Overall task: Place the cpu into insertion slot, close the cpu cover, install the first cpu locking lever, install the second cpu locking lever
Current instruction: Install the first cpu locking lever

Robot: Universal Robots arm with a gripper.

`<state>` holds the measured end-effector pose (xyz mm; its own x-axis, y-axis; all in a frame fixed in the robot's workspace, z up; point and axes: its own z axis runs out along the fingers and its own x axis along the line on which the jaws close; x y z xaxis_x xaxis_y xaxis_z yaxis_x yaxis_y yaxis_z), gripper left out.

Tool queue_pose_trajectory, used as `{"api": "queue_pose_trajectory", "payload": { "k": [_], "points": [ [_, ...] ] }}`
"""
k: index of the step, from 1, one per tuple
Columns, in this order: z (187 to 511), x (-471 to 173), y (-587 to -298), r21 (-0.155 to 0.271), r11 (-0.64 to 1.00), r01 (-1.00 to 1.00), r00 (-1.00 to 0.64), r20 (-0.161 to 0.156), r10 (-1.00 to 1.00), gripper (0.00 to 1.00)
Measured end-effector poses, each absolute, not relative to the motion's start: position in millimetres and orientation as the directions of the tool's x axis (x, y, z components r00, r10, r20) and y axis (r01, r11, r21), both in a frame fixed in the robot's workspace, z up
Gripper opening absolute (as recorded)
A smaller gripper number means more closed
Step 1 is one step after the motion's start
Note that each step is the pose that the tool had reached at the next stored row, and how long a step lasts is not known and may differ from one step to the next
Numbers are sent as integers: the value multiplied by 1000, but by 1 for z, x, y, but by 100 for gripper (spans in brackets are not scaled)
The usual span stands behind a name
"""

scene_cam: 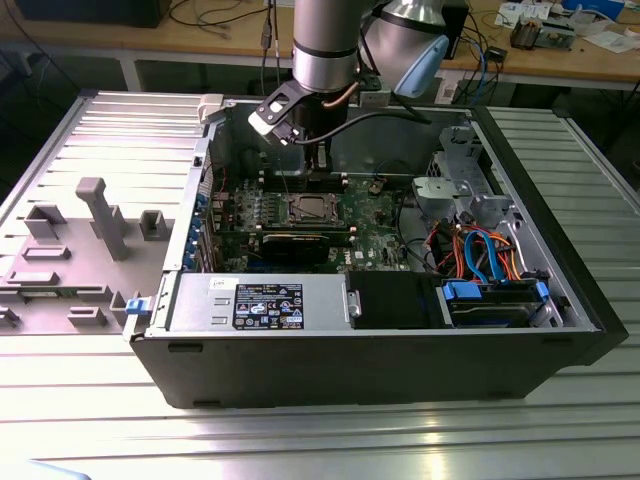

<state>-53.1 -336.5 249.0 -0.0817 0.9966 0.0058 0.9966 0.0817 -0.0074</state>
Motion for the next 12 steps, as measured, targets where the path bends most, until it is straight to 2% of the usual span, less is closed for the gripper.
{"api": "queue_pose_trajectory", "payload": {
  "k": [6, 12],
  "points": [
    [249, -53, -337, -7, 97, 995, -97, 6, 995, 11],
    [249, -53, -337, -7, 219, 976, -219, 6, 976, 11]
  ]
}}
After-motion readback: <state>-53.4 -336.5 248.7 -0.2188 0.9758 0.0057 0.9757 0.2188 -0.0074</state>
